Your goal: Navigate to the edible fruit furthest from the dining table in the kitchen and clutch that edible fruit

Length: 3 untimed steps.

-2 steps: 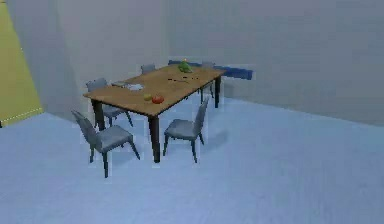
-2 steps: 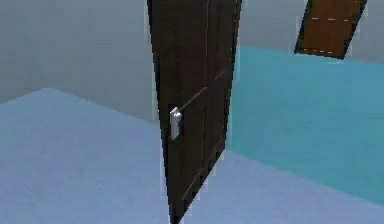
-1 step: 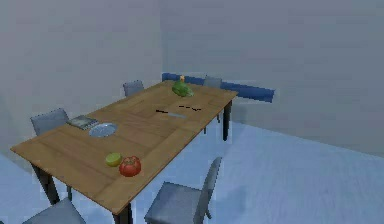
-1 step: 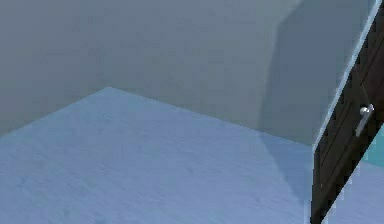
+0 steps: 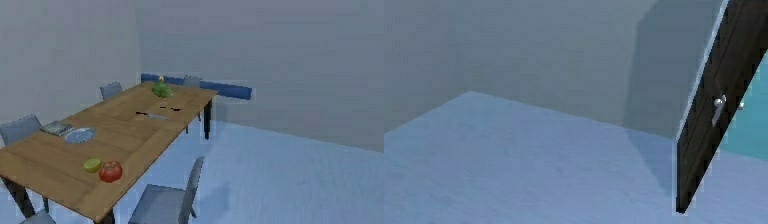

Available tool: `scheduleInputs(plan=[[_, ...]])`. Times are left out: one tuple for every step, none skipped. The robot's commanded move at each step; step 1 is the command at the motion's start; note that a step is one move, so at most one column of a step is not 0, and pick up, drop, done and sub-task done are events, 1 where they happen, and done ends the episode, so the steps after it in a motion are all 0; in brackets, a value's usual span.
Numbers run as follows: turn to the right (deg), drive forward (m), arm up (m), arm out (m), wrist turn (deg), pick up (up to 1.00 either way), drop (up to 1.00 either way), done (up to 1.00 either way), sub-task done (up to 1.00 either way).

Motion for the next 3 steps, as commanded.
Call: scheduleInputs(plan=[[0.0, 0.05, 0.0, 0.0, 0.0, 0.0, 0.0, 0.0, 0.0], [-45.0, 0.0, 0.0, 0.0, 0.0, 0.0, 0.0, 0.0, 0.0], [-21.0, 0.0, 0.0, 0.0, 0.0, 0.0, 0.0, 0.0, 0.0]])
